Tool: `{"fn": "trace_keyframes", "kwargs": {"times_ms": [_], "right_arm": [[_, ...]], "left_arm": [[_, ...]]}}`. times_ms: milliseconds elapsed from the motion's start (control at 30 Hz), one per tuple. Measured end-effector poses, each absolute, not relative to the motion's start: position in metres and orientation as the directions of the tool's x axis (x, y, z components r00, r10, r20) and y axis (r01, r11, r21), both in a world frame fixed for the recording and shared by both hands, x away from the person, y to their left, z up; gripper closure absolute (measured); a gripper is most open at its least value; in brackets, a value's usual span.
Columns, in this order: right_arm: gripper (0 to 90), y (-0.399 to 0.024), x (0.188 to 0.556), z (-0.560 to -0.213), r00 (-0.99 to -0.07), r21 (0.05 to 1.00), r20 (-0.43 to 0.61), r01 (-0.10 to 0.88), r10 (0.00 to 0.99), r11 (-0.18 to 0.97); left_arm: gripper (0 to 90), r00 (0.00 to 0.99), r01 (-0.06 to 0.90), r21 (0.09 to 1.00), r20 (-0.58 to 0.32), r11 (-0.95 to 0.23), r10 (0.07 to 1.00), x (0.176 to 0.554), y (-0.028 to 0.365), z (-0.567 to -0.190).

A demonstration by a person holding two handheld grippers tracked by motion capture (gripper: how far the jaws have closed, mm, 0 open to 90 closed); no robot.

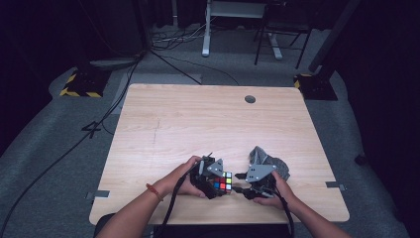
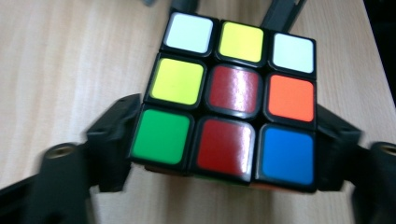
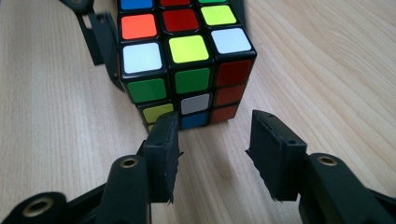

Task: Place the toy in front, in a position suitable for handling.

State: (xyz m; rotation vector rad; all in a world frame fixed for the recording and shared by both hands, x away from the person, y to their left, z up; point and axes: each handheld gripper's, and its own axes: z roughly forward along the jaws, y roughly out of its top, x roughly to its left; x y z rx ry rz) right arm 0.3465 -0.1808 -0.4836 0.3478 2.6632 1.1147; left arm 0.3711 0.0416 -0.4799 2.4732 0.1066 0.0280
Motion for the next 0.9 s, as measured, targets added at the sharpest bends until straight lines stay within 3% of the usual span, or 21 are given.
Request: {"fn": "trace_keyframes", "kwargs": {"times_ms": [700,900], "right_arm": [[54.1,-0.184,0.342,-0.465,-0.933,0.772,-0.151,0.094,0.325,0.628],[57.9,-0.185,0.343,-0.455,-0.926,0.81,-0.141,0.096,0.351,0.579]], "left_arm": [[28.7,0.993,0.079,0.648,0.015,-0.757,0.117,0.369,0.039,-0.479],[29.7,0.996,0.045,0.624,0.032,-0.78,0.083,0.364,0.03,-0.482]]}}
